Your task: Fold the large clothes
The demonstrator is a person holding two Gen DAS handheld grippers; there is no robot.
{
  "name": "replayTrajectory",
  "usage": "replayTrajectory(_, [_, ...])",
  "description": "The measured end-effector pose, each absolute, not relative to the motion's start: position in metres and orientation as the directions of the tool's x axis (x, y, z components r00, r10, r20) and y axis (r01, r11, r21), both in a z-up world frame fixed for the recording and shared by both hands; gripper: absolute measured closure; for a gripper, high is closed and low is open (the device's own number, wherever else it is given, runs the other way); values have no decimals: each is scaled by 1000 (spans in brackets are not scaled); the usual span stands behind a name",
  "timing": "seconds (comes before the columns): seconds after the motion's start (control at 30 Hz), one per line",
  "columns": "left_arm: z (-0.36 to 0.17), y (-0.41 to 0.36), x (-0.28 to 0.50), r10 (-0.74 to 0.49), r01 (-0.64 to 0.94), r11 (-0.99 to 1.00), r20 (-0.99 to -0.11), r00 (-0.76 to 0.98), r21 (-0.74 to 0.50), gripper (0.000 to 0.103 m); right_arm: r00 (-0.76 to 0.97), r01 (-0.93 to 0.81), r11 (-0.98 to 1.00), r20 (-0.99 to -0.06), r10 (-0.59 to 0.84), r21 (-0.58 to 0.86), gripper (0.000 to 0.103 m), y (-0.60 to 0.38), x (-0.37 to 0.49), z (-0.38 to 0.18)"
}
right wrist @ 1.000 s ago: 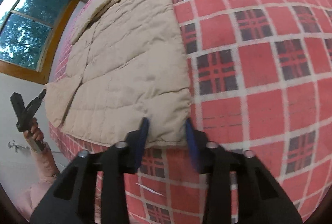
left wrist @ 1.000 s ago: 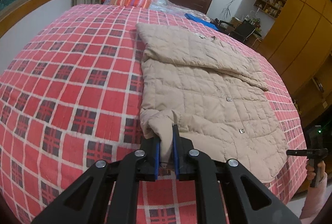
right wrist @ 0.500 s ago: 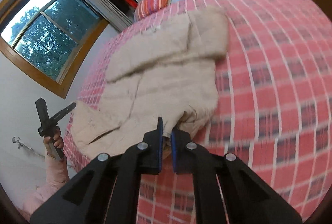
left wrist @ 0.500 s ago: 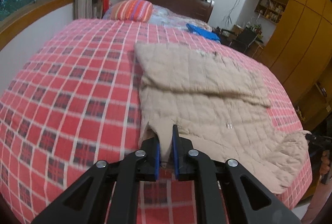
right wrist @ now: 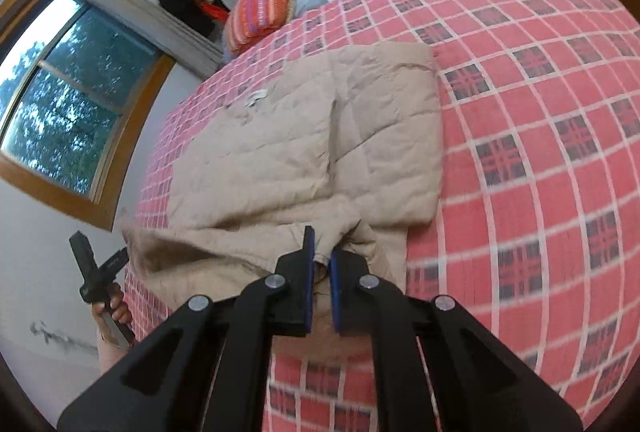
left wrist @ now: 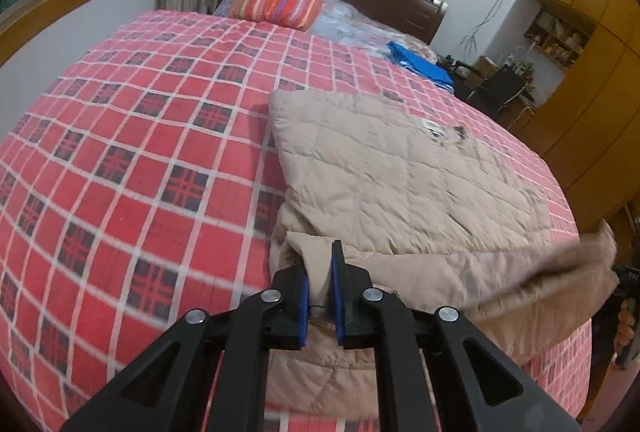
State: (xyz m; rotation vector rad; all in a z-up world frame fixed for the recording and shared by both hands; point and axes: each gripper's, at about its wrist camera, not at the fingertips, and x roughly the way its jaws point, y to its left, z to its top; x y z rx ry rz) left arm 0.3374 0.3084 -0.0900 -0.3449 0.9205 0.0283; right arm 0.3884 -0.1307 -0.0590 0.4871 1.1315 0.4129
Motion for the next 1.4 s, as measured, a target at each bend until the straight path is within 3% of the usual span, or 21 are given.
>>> replayTrajectory(0.43, [-119, 326, 398, -161, -218, 920, -822, 546, -325, 89, 316, 31, 815, -779, 541, 579, 93, -127, 458, -106])
replayTrajectory(0.53, [-115, 326, 397, -188, -202, 916, -818, 544, -346, 83, 314, 34, 803, -769, 556, 595, 90, -132, 457, -107])
replayTrajectory(0.6, [-111, 328, 392, -221, -193, 905, -807, 548, -379, 68, 315, 35, 783, -750, 581, 621, 86, -137, 454, -104])
replayTrajectory(0.63, [-107, 331, 389, -248, -190, 891, -793, 556, -411, 61, 317, 34, 774, -741, 591, 632, 75, -139, 453, -102])
replayTrajectory(0.67, [-104, 333, 385, -260, -190, 882, -782, 567, -432, 43, 332, 35, 770, -734, 592, 637, 41, -144, 450, -97])
replayTrajectory(0.7, [-98, 336, 379, -259, -195, 875, -770, 583, -443, 24, 358, 35, 781, -738, 573, 623, 24, -148, 446, -91])
replayTrajectory(0.73, [-91, 338, 372, -254, -191, 875, -758, 601, -445, 23, 376, 24, 791, -739, 560, 611, 19, -151, 443, -86])
replayTrajectory(0.77, [-86, 340, 368, -252, -180, 880, -752, 609, -440, 23, 388, 2, 801, -738, 551, 599, 26, -153, 438, -78])
replayTrajectory(0.83, [-73, 342, 356, -235, -157, 895, -740, 630, -418, 22, 394, -2, 803, -738, 549, 596, 29, -157, 429, -71])
replayTrajectory(1.03, [-73, 342, 335, -85, -142, 963, -756, 649, -230, 15, 383, -90, 845, -765, 517, 527, 30, -141, 400, -66])
replayTrajectory(1.23, [-115, 342, 351, -111, -154, 959, -817, 566, -237, 15, 319, -41, 862, -811, 490, 505, 30, -126, 411, -102])
replayTrajectory(1.3, [-121, 340, 356, -136, -149, 953, -815, 563, -263, 16, 304, -25, 865, -821, 484, 501, 36, -122, 416, -111])
replayTrajectory(1.4, [-127, 332, 361, -188, -129, 944, -816, 547, -304, 17, 282, -29, 864, -825, 489, 502, 53, -114, 419, -119])
